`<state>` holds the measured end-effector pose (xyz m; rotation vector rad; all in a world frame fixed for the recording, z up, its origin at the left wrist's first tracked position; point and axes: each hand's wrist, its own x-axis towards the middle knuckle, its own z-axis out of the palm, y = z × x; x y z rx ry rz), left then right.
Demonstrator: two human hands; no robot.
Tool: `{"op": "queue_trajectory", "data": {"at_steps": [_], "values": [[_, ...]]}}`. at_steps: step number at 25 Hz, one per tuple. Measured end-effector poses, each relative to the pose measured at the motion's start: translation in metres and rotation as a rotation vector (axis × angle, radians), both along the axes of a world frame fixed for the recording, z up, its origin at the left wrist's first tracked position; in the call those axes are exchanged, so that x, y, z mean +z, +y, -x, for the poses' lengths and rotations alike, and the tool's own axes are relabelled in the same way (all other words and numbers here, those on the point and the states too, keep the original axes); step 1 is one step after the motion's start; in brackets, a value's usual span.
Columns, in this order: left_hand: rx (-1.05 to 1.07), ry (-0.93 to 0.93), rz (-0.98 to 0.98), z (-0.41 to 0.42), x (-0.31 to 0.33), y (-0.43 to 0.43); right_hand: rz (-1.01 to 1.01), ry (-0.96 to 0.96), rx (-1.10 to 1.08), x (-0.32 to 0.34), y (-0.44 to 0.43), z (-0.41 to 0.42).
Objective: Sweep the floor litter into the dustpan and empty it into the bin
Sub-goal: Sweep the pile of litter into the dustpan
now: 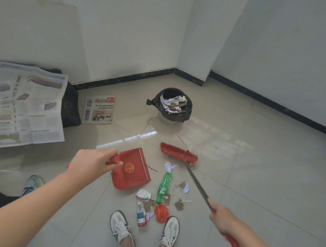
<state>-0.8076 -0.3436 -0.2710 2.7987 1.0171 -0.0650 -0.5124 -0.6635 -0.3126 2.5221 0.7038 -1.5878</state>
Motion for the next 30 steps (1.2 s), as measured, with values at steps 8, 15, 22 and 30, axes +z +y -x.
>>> {"op": "queue_trajectory", "data": {"at_steps": [8, 15, 22, 30], "values": [[-0.035, 0.059, 0.043, 0.005, 0.038, -0.002, 0.035, 0.099, -0.264, 0.085, -0.072, 0.011], [0.007, 0.015, 0.06, 0.05, 0.084, 0.032, -0.03, 0.022, -0.646, 0.08, -0.091, 0.03], [0.0, 0.024, 0.114, 0.133, 0.088, 0.041, 0.011, 0.041, -0.711, 0.007, -0.041, 0.06], [-0.07, 0.103, 0.001, 0.177, 0.086, -0.009, 0.026, 0.093, -0.321, 0.023, -0.096, 0.122]]}}
